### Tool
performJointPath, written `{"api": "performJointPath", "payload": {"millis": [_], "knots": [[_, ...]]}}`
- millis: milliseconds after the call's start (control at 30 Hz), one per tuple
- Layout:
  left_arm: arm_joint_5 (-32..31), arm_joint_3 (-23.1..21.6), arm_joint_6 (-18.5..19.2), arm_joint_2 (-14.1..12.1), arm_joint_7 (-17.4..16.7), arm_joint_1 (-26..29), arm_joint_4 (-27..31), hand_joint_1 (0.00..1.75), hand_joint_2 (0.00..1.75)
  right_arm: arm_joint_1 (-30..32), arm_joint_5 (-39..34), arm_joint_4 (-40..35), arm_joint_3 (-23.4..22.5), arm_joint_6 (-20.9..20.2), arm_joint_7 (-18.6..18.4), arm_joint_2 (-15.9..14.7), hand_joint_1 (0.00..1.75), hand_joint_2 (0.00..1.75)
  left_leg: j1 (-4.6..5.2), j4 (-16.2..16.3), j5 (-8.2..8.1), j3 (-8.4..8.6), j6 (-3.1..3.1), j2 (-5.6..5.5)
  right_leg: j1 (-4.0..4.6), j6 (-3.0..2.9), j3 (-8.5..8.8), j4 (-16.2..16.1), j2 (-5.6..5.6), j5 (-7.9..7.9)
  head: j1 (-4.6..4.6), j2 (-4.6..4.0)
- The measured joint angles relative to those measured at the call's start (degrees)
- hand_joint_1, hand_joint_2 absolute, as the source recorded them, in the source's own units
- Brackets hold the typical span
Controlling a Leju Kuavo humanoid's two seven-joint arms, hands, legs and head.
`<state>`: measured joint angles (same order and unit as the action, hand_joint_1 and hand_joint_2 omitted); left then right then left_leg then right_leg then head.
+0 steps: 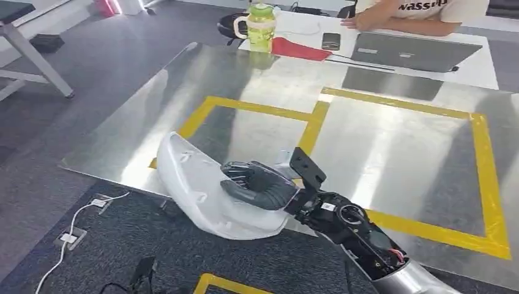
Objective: Take the parts from the cabinet and place them on the table.
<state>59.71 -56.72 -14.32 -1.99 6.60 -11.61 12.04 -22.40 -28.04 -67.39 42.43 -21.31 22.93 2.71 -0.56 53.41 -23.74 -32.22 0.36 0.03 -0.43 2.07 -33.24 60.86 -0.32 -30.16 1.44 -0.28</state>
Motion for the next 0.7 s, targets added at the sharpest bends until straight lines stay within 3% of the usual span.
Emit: {"api": "performJointPath", "payload": {"millis": [67,100,133,167,200,233,267,300,400,467,533,567,600,633,667,700], "knots": [[-0.2,0.0,0.0,0.2,-0.1,-0.2,0.0,0.0,1.75,0.0,0.3,0.0,0.2,0.3,-0.3,0.0,1.75,1.75,0.13,0.0,-0.06,-0.01,0.16,-0.18,-0.01,0.24,-4.54,10.1,0.17,-4.3,-0.2,0.0],[-0.2,0.0,0.0,0.2,-0.2,-0.2,0.0,0.0,1.75,-0.1,0.5,0.0,0.2,0.3,-0.3,0.0,1.75,1.75,0.15,0.0,-0.06,0.0,0.16,-0.32,-0.04,0.28,-5.96,13.0,0.16,-4.84,-0.32,0.0],[-0.3,0.0,0.0,0.2,-0.3,-0.2,0.0,0.0,1.75,-0.4,0.5,0.1,0.4,0.3,-0.3,0.0,1.75,1.75,0.15,0.1,-0.06,0.04,0.16,-0.49,-0.06,0.25,-5.95,12.6,0.16,-3.82,-0.39,0.0],[-0.3,0.0,0.0,0.2,-0.3,-0.2,0.0,0.0,1.75,-0.8,0.7,0.1,0.6,0.3,-0.3,0.0,1.75,1.75,0.15,0.1,-0.08,0.08,0.13,-0.67,-0.08,0.18,-4.75,9.8,0.16,-1.77,-0.46,0.0],[-0.3,0.0,0.0,0.3,-0.3,-0.3,0.0,0.0,1.75,-1.5,0.7,0.2,0.8,0.3,-0.2,0.0,1.75,1.75,0.14,0.2,-0.13,0.17,0.06,-0.93,-0.11,0.01,-1.91,3.7,0.18,1.68,-0.57,0.0],[-0.4,0.0,0.0,0.4,-0.3,-0.4,0.0,0.0,1.75,-2.0,0.7,0.2,1.0,0.3,-0.2,0.0,1.75,1.75,0.13,0.3,-0.21,0.27,-0.06,-1.12,-0.11,-0.15,0.13,-0.7,0.29,3.84,-0.63,0.0],[-0.6,0.0,0.0,0.4,-0.3,-0.5,0.0,0.0,1.75,-2.6,0.7,0.4,1.1,0.1,-0.1,0.0,1.75,1.75,0.13,0.4,-0.32,0.2,-0.26,-1.29,-0.11,-0.42,1.78,-4.9,0.83,4.91,-0.72,0.0],[-0.7,0.0,0.0,0.4,-0.3,-0.6,0.0,0.0,1.75,-3.2,0.7,0.5,1.4,-0.1,0.0,0.2,1.75,1.75,0.48,0.8,-0.32,-0.23,-0.5,-1.39,0.05,-0.52,2.39,-6.1,1.16,4.62,-0.74,0.0],[-0.7,0.0,0.2,0.4,-0.4,-0.5,0.0,0.0,1.75,-4.1,0.9,1.1,1.8,-0.3,0.1,0.6,1.75,1.75,0.19,0.5,0.07,-0.47,-1.46,-1.55,0.31,-1.28,1.96,-6.0,1.16,4.67,-0.72,0.0],[-0.7,0.0,0.2,0.3,-0.4,-0.6,0.0,0.0,1.75,-4.8,0.9,1.3,2.0,-0.3,0.1,1.0,1.75,1.75,0.09,2.1,-1.24,-1.09,-2.1,-1.21,-0.2,-2.05,2.48,-6.8,0.8,5.16,-0.81,0.0],[-0.7,0.0,0.2,0.3,-0.4,-0.7,0.0,0.0,1.75,-5.3,0.9,1.6,2.1,-0.3,0.2,1.4,1.75,1.75,-0.12,10.7,-5.69,-5.13,-2.62,-0.9,-0.21,-2.37,2.38,-6.8,0.44,5.19,0.35,0.0],[-0.7,0.0,0.3,0.3,-0.4,-0.7,0.0,0.0,1.75,-5.3,0.9,1.8,2.4,-0.4,0.2,1.4,1.75,1.75,-0.19,15.9,-7.72,-7.67,-2.85,-0.8,-0.13,-2.4,2.34,-6.8,0.24,5.17,0.44,0.0],[-0.7,0.0,0.3,0.3,-0.4,-0.6,0.0,0.0,1.75,-5.3,0.9,2.0,2.6,-0.4,0.3,1.4,1.75,1.75,-0.22,19.3,-8.63,-9.45,-3.0,-0.72,-0.1,-2.44,2.31,-6.7,0.06,5.14,0.48,0.0],[-0.7,0.0,0.3,0.3,-0.4,-0.6,0.0,0.0,1.75,-5.4,0.9,2.2,2.8,-0.4,0.3,1.4,1.75,1.75,-0.23,20.0,-8.18,-10.0,-3.07,-0.66,-0.1,-2.43,2.33,-6.7,-0.04,5.14,0.61,0.0],[-0.7,0.0,0.3,0.3,-0.4,-0.5,0.0,0.0,1.75,-5.7,0.9,2.4,3.0,-0.5,0.3,1.5,1.75,1.75,-0.23,18.1,-6.57,-9.18,-3.03,-0.61,-0.11,-2.43,2.35,-6.7,-0.13,5.12,0.68,0.0],[-0.7,0.0,0.3,0.3,-0.4,-0.6,0.0,0.0,1.75,-6.3,0.9,2.7,3.1,-0.5,0.3,1.7,1.75,1.75,-0.26,13.3,-3.89,-6.92,-2.91,-0.49,-0.11,-2.39,2.38,-6.7,-0.14,5.09,0.88,0.0]]}}
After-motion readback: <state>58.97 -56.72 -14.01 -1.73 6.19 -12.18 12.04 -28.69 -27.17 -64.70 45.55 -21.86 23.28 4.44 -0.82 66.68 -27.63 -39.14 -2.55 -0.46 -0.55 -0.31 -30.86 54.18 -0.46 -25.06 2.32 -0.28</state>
